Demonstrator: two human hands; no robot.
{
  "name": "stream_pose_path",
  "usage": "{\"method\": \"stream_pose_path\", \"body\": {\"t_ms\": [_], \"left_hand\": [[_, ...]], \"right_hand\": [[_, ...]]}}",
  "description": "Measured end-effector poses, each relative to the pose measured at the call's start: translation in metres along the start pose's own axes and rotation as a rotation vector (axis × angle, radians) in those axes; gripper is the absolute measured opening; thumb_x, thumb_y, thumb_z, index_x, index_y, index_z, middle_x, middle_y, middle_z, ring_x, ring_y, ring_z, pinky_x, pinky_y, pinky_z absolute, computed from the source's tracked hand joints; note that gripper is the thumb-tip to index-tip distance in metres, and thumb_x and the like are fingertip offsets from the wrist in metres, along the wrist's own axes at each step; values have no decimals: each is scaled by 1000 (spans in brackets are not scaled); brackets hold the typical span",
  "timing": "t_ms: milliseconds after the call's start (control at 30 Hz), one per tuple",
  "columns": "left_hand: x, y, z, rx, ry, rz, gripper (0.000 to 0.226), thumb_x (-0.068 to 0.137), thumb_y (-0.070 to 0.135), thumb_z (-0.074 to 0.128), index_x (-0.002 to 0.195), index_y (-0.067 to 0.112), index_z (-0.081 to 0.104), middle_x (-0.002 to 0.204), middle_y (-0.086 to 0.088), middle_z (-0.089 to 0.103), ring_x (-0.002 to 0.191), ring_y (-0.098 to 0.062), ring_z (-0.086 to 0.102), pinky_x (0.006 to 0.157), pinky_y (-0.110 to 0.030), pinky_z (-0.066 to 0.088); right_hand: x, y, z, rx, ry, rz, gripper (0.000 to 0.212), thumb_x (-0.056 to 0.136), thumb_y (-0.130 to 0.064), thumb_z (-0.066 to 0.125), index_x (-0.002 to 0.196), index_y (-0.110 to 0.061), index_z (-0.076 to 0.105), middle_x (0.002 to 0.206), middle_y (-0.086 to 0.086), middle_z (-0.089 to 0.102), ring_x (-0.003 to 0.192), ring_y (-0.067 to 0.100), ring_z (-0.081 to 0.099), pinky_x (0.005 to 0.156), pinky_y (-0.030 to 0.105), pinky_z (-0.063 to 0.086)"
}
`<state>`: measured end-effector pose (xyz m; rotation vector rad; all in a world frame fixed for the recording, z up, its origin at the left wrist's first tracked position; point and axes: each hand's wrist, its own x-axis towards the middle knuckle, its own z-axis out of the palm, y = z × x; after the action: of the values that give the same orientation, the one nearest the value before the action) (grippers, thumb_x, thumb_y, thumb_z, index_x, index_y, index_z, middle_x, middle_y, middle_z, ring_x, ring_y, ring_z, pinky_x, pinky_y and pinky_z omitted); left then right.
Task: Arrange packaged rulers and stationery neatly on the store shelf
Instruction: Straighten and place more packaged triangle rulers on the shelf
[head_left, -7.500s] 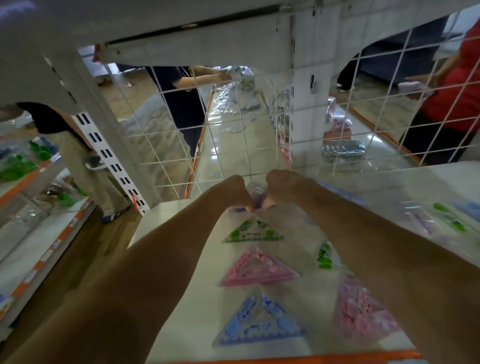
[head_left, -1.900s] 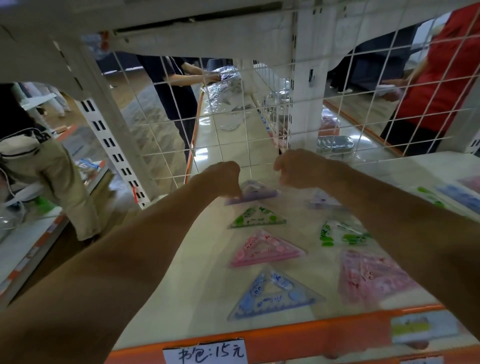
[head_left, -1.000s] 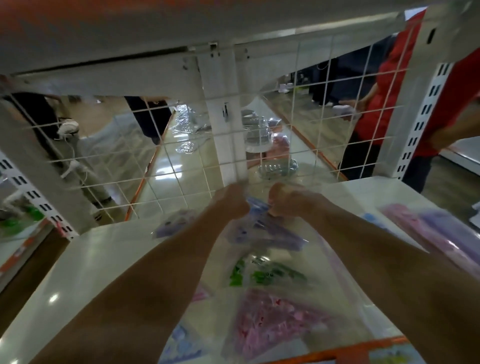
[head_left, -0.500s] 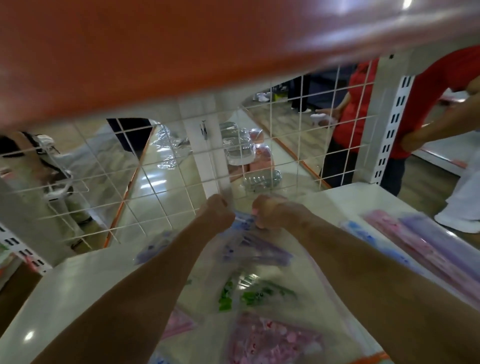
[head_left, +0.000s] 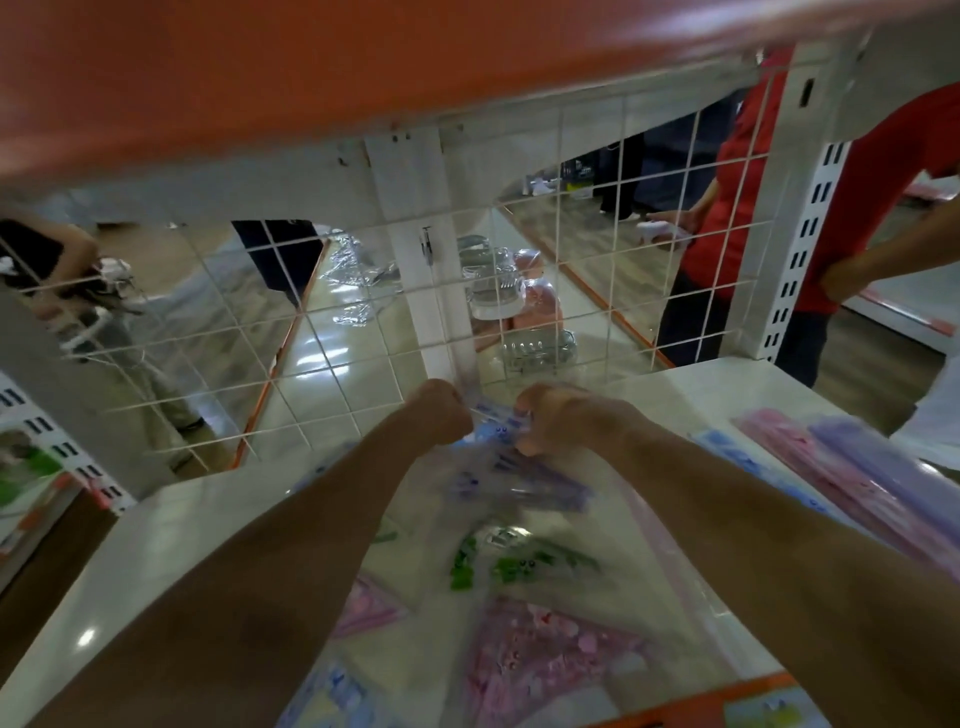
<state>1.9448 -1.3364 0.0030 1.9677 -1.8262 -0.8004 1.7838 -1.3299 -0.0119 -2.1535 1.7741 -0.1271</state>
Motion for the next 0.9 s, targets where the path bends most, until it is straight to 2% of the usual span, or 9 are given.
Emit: {"method": "stream_pose_path", "body": {"t_ms": [67, 167, 300, 400, 500, 533, 633, 800, 900], "left_hand": [[-1, 1, -1, -39, -13, -11, 22, 82, 0, 63, 103, -5, 65, 79, -12, 56, 78, -29, 62, 57, -24, 42], [1, 0, -2, -92, -10, -29, 17, 86, 2, 59, 101, -1, 66, 71, -7, 52, 56, -14, 48, 44, -19, 39], [1, 0, -5, -198, -29, -73, 11, 87, 6, 58, 96, 5, 64, 71, -8, 52, 59, -15, 48, 49, -21, 39], [5, 3, -6, -241, -27, -119, 16, 86, 5, 56, 97, -3, 65, 71, -10, 49, 61, -18, 46, 53, -23, 34], [6, 9, 2, -164, -38, -106, 14, 85, 4, 51, 90, -4, 62, 71, -9, 48, 60, -17, 45, 45, -20, 34], [6, 10, 6, -158, -21, -89, 19, 85, 3, 50, 96, -7, 62, 75, -12, 51, 64, -20, 50, 43, -18, 35], [6, 5, 15, -188, 60, -56, 30, 86, 5, 49, 110, -9, 60, 95, -21, 58, 85, -29, 59, 57, -26, 45], [-4, 5, 13, -251, 84, -12, 17, 86, 4, 53, 100, 0, 61, 87, -10, 52, 77, -19, 48, 63, -25, 38], [-6, 7, 6, -295, 64, -20, 8, 83, 2, 54, 81, 4, 61, 74, -10, 51, 64, -18, 45, 52, -20, 35]], "right_hand": [[-1, -1, -2, -24, -15, -4, 38, 78, -29, 68, 113, -21, 58, 104, 3, 57, 88, 21, 52, 77, 28, 44], [2, -3, -3, -41, 53, 12, 25, 83, -23, 64, 107, -15, 62, 108, 8, 61, 85, 23, 51, 74, 24, 39], [7, -3, -2, -51, 61, 48, 25, 87, -25, 61, 107, -11, 59, 109, 12, 59, 100, 29, 56, 81, 27, 41], [12, -4, -2, -53, 29, 48, 27, 86, -27, 63, 109, -13, 59, 105, 9, 58, 94, 27, 54, 79, 29, 40], [18, -6, 0, -45, -2, 50, 31, 83, -33, 65, 111, -22, 60, 114, 7, 59, 101, 27, 56, 84, 31, 45], [19, -5, 0, -39, -3, 56, 33, 81, -36, 65, 112, -26, 59, 118, 5, 58, 104, 27, 56, 88, 32, 47], [17, -5, -2, -16, -10, 69, 38, 81, -38, 66, 118, -31, 59, 126, 2, 54, 112, 26, 53, 96, 35, 46], [14, -4, -5, -13, -7, 65, 37, 85, -36, 65, 121, -29, 60, 129, 3, 53, 116, 25, 52, 98, 33, 44], [12, -6, -9, -8, -29, 69, 40, 86, -34, 65, 125, -28, 58, 130, 2, 53, 117, 24, 52, 96, 31, 44]]}}
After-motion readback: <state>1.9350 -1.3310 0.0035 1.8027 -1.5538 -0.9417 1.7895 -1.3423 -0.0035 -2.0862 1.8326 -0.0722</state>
